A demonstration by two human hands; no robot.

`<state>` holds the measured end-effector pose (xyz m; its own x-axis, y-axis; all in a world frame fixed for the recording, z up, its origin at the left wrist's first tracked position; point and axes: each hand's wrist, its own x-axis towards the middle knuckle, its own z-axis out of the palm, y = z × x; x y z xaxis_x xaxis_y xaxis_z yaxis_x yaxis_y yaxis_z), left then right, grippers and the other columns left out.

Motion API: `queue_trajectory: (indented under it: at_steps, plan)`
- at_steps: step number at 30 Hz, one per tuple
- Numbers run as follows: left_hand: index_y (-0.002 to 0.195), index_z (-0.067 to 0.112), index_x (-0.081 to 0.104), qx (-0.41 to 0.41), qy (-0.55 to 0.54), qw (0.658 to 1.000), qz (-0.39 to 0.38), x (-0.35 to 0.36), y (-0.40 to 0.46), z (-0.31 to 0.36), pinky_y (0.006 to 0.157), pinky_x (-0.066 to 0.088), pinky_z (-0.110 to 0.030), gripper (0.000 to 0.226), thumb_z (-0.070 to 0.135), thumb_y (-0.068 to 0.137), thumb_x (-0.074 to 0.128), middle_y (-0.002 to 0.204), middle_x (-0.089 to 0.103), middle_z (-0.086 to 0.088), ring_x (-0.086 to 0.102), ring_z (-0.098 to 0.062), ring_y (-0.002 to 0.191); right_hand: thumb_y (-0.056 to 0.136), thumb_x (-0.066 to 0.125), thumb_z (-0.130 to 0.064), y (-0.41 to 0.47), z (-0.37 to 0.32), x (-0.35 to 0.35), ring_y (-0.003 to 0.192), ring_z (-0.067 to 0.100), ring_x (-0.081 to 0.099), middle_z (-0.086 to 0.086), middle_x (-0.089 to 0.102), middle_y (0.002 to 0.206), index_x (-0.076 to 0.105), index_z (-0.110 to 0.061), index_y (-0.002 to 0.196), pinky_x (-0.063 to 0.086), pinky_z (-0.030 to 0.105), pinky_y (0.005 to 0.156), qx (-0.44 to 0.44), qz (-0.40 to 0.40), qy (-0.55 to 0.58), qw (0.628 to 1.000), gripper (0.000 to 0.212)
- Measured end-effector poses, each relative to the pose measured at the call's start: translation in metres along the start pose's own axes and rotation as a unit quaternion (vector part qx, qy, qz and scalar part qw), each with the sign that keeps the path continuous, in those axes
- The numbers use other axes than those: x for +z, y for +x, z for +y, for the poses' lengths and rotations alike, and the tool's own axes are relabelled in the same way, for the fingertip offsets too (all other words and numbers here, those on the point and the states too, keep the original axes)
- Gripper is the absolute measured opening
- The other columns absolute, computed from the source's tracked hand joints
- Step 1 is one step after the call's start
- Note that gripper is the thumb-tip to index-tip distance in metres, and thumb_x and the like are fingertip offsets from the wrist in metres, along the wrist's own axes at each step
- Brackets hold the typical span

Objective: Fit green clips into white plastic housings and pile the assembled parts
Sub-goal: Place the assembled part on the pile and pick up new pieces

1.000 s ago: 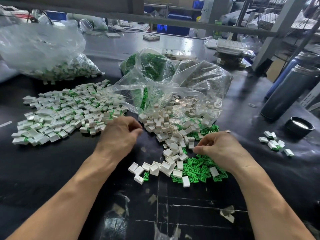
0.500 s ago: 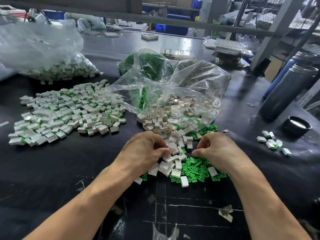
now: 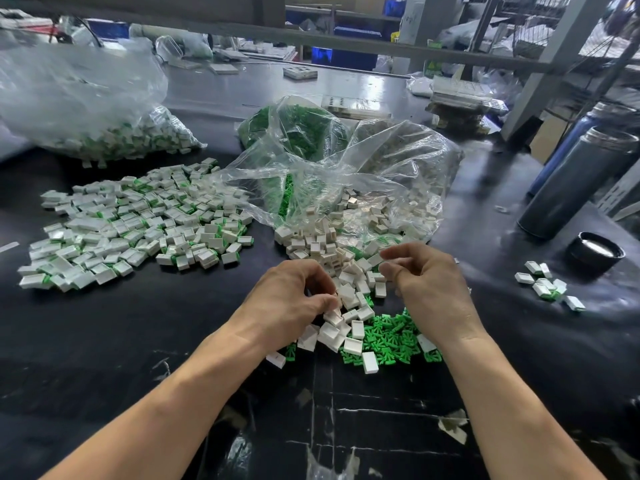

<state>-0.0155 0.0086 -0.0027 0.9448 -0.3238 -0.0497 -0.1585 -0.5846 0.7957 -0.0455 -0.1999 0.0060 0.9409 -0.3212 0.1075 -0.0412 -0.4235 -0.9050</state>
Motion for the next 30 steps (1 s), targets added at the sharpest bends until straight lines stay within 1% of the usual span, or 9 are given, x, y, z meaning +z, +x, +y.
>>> queue_trajectory:
  at_steps: [2,4,8,12,16,20,23,25,30]
  plan:
    - [0.099,0.036,0.072,0.0,-0.023,1.0,0.008,-0.002,-0.001,0.0,0.085,0.06,-0.032,0.013,0.032,0.089,0.08,0.088,0.073,0.016,0.07,-0.001,0.081,0.095,0.073,-0.015,0.0,0.0,0.003,0.068,0.004,0.066,-0.014,0.072,0.079,0.078,-0.027,0.098,0.054,0.02,0.061,-0.002,-0.001,0.033,0.999,0.012]
    - [0.105,0.036,0.075,0.003,-0.052,0.998,0.022,-0.004,0.0,0.0,0.086,0.058,-0.026,0.016,0.03,0.09,0.078,0.092,0.074,0.017,0.07,0.001,0.086,0.096,0.073,-0.013,0.0,0.001,0.006,0.064,0.002,0.061,-0.019,0.068,0.066,0.078,-0.025,0.096,0.054,0.022,0.06,-0.002,-0.007,0.037,0.999,0.013]
    - [0.095,0.03,0.078,0.019,-0.126,0.991,0.041,-0.009,-0.001,0.003,0.073,0.053,-0.012,0.01,0.02,0.091,0.077,0.087,0.075,0.011,0.07,-0.004,0.083,0.097,0.071,-0.009,-0.002,0.0,0.012,0.061,0.006,0.066,-0.012,0.072,0.069,0.075,-0.024,0.092,0.061,0.03,0.056,0.005,-0.015,0.057,0.998,0.016]
    - [0.094,0.025,0.077,0.034,-0.166,0.984,0.048,-0.011,-0.002,0.006,0.078,0.056,-0.019,0.011,0.015,0.09,0.077,0.087,0.076,0.005,0.072,-0.009,0.085,0.099,0.067,-0.009,-0.006,-0.006,0.015,0.063,0.013,0.07,-0.007,0.077,0.083,0.069,-0.024,0.098,0.064,0.042,0.055,-0.004,-0.011,0.067,0.998,0.015]
    - [0.097,0.023,0.075,0.047,-0.186,0.98,0.044,-0.01,-0.003,0.007,0.083,0.059,-0.025,0.011,0.015,0.09,0.078,0.091,0.076,0.001,0.072,-0.014,0.088,0.099,0.068,-0.012,-0.008,-0.01,0.016,0.062,0.015,0.067,-0.002,0.077,0.084,0.067,-0.025,0.098,0.062,0.058,0.06,-0.011,-0.006,0.094,0.996,0.013]
    - [0.104,0.031,0.074,0.054,-0.222,0.972,0.05,-0.01,-0.002,0.006,0.081,0.061,-0.029,0.018,0.017,0.092,0.075,0.094,0.075,0.0,0.073,-0.016,0.087,0.096,0.072,-0.019,-0.008,-0.009,0.016,0.071,0.01,0.063,-0.015,0.071,0.08,0.072,-0.033,0.093,0.062,0.055,0.071,-0.035,-0.004,0.074,0.997,0.015]
    - [0.11,0.035,0.076,0.06,-0.243,0.967,0.043,-0.012,-0.002,0.005,0.08,0.062,-0.031,0.023,0.019,0.094,0.072,0.1,0.075,0.0,0.073,-0.018,0.09,0.098,0.069,-0.014,-0.009,-0.009,0.016,0.065,0.005,0.061,-0.018,0.069,0.077,0.075,-0.036,0.1,0.061,0.057,0.061,-0.035,-0.011,0.094,0.995,0.023]
    - [0.109,0.028,0.075,0.055,-0.256,0.964,0.034,-0.013,-0.002,0.006,0.077,0.062,-0.027,0.02,0.016,0.093,0.072,0.1,0.078,0.0,0.075,-0.017,0.089,0.098,0.07,-0.013,-0.009,-0.009,0.016,0.062,0.004,0.061,-0.016,0.071,0.075,0.078,-0.034,0.097,0.06,0.057,0.057,-0.04,-0.017,0.101,0.994,0.023]
    - [0.107,0.008,0.068,0.024,-0.34,0.939,0.031,-0.012,-0.001,0.01,0.069,0.061,-0.024,0.02,0.007,0.088,0.074,0.095,0.079,-0.009,0.077,-0.023,0.086,0.096,0.073,-0.014,-0.007,-0.01,0.016,0.058,0.002,0.058,-0.012,0.072,0.077,0.08,-0.034,0.09,0.062,0.041,0.054,-0.022,-0.026,0.148,0.988,0.022]
